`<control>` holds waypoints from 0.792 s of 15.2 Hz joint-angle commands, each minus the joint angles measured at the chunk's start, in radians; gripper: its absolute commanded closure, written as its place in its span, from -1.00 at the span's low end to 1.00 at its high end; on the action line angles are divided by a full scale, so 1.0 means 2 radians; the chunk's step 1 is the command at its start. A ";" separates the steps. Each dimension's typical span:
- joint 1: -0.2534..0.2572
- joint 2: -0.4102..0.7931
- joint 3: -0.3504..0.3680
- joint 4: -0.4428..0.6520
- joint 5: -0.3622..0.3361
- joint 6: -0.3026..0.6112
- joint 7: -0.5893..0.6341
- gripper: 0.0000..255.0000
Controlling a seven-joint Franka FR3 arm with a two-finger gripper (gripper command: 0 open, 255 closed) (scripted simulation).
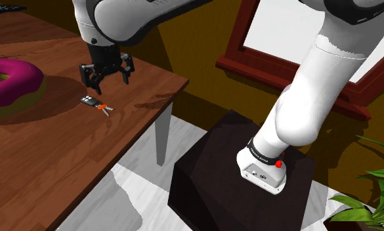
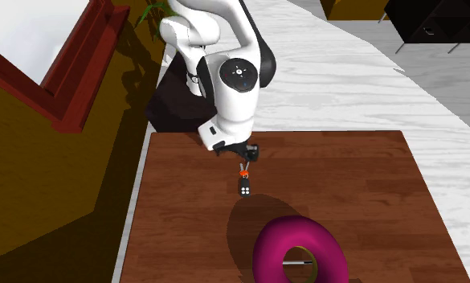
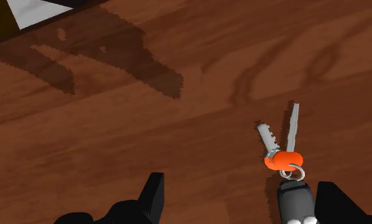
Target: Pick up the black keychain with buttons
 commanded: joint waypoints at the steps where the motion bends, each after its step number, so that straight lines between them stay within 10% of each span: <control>1: 0.011 0.039 0.005 0.035 -0.018 -0.001 0.020 -1.00; 12: 0.029 0.100 0.002 0.047 -0.049 0.039 0.048 -1.00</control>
